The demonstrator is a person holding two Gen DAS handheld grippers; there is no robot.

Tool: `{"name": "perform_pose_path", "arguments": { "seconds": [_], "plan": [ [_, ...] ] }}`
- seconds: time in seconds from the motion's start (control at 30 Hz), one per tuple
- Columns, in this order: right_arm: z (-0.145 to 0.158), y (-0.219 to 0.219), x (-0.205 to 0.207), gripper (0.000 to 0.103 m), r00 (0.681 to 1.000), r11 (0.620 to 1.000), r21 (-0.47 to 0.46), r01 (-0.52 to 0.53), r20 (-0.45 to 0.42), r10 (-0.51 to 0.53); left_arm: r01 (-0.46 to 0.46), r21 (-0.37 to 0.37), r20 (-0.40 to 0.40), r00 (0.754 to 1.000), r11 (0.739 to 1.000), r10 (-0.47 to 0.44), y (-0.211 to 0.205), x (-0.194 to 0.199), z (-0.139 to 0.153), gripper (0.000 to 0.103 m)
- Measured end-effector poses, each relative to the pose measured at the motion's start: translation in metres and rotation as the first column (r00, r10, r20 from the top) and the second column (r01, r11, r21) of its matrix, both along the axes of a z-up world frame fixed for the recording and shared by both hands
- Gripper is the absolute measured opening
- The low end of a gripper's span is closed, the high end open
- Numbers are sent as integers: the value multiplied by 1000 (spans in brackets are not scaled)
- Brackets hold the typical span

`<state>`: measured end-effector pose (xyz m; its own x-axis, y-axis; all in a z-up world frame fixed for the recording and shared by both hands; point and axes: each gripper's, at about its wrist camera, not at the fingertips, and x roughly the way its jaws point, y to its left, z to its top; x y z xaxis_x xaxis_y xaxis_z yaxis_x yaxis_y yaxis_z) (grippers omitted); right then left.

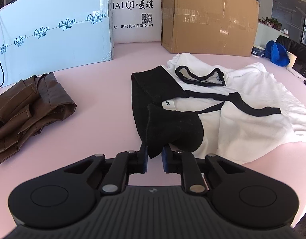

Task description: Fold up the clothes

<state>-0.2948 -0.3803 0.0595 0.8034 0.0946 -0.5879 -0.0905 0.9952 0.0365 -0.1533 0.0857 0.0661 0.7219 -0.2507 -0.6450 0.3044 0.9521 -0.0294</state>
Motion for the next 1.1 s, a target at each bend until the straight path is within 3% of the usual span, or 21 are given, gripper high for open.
{"name": "perform_pose_path", "arguments": {
  "seconds": [0.6, 0.93, 1.1],
  "plan": [
    [37, -22, 23, 9, 992, 988, 143, 54, 104, -69, -58, -116, -27, 998, 992, 55, 7, 32, 35, 8],
    [56, -44, 84, 8, 991, 973, 215, 80, 85, -100, -82, -155, -81, 994, 984, 70, 3, 93, 50, 8],
    [62, -59, 138, 8, 990, 965, 239, 107, 60, -125, -113, -162, -135, 987, 980, 91, 0, 139, 48, 8]
  ]
}}
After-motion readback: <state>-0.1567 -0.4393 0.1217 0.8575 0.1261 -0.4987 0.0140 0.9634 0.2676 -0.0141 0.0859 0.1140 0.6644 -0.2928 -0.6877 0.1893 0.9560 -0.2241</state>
